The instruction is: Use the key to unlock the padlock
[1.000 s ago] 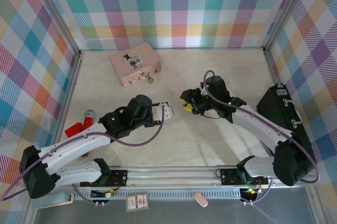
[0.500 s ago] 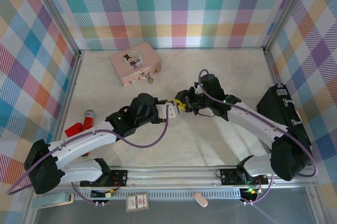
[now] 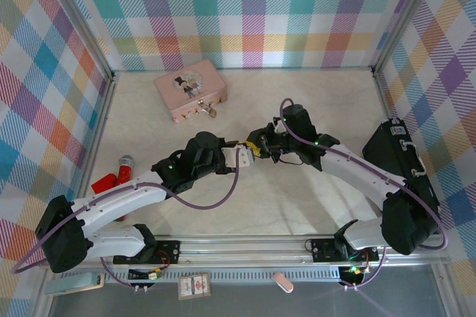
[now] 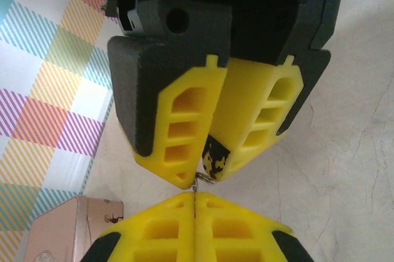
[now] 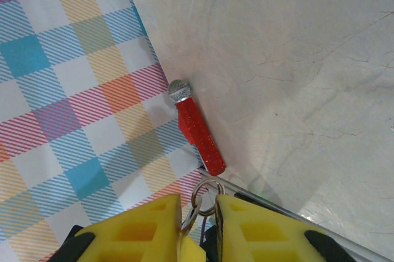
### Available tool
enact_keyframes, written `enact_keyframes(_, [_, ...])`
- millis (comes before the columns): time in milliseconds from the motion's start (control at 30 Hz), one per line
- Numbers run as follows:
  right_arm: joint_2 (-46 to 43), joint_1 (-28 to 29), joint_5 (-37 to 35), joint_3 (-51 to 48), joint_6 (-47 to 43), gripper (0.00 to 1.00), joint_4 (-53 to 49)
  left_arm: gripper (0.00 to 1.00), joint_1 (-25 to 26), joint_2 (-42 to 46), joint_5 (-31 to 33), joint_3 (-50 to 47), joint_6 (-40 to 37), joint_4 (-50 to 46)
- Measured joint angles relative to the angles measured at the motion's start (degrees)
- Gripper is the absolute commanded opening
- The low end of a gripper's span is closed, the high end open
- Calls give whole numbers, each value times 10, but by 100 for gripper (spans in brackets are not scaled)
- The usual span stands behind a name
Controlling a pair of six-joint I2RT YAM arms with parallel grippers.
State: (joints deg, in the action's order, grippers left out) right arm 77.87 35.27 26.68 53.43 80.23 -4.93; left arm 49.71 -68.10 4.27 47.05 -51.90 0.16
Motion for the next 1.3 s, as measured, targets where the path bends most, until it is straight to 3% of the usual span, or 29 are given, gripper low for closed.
enact_keyframes(333, [3,0,-5,-1,4,0,10,0,0,0,-4,-5,2,2])
enact_keyframes(467, [2,0,-13,-5,4,0,17,27,0,1,-3,-17,22,21])
enact_keyframes(600, [-21,0,-44,-32,4,0,33,40,0,28,5,-36,94,34])
enact_keyframes(700, [-52,0,-86,-59,3,0,55,42,-1,76,11,-46,199,31])
enact_keyframes(867, [-95,16,-179,-98,-4,0,107,45,-5,131,29,-38,450,22])
enact_keyframes(1067, [-102,74,-295,-108,-40,0,177,46,-8,115,23,-38,726,15])
enact_keyframes(1300, [-89,99,-356,-116,-57,0,259,46,-19,95,11,-50,949,59])
